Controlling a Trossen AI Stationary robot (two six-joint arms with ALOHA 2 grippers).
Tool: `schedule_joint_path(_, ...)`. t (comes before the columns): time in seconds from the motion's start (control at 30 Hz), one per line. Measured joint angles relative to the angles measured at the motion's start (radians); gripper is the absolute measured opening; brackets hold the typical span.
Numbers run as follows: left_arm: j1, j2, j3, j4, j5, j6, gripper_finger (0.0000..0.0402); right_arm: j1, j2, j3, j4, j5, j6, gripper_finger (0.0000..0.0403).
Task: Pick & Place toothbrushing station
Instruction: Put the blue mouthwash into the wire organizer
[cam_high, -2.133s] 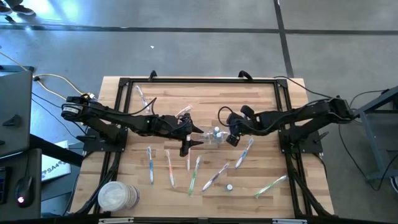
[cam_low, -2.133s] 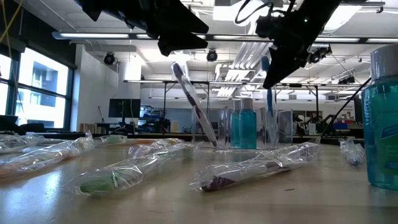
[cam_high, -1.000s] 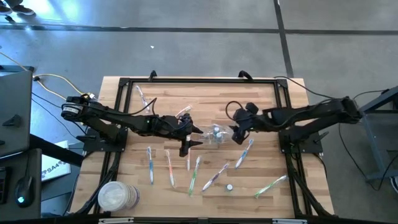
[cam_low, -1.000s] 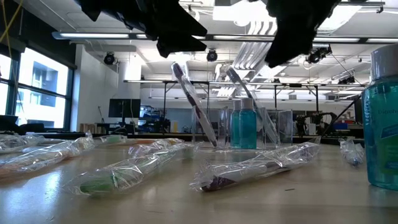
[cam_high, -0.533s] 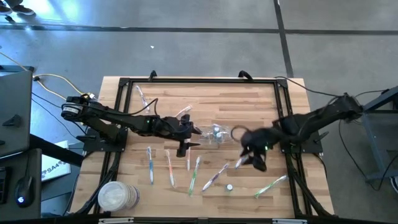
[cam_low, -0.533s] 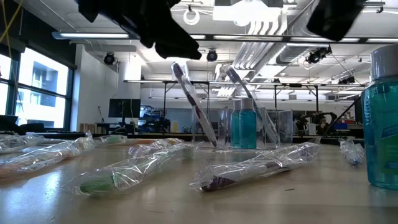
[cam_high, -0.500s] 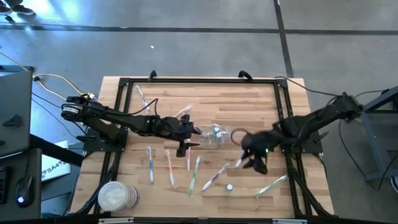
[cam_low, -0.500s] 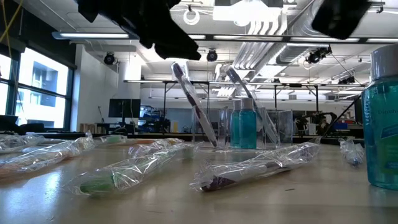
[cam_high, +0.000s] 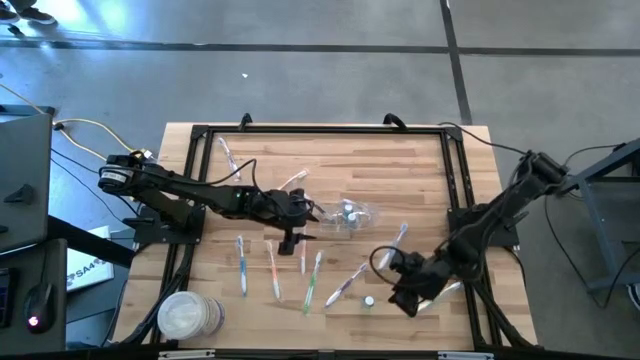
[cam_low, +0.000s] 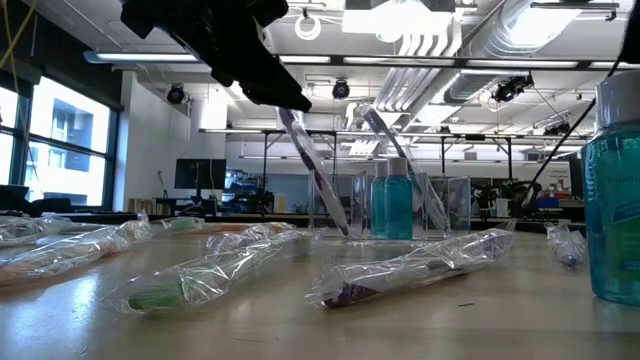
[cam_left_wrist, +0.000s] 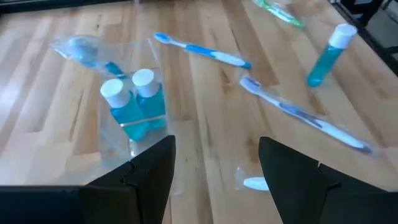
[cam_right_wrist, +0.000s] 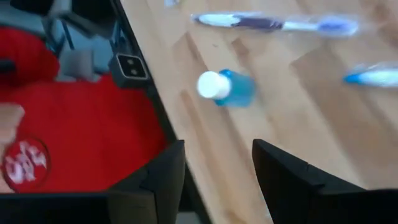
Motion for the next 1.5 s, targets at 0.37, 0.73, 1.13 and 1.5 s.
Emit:
schedule_joint_path(0.37, 0.0, 0.0, 0.0, 0.011, 0.037, -0.054, 0.023, 0.075, 0.175, 0.0, 0.249, 0.113, 0.125, 0.0195)
schedule_joint_path(0.73, 0.0, 0.0, 0.0, 0.033, 0.037, -0.107, 0.023, 0.176, 0.158, 0.0, 0.243, 0.116, 0.246, 0.0184)
schedule_joint_path(1.13, 0.0, 0.0, 0.0, 0.08, 0.04, -0.109, 0.023, 0.22, 0.159, 0.0, 0.231, 0.369, 0.163, 0.0176)
schedule_joint_path(1.5, 0.0, 0.0, 0.0, 0.076, 0.042, -0.135, 0.023, 0.224, 0.159, 0.0, 0.234, 0.383, 0.178, 0.0212)
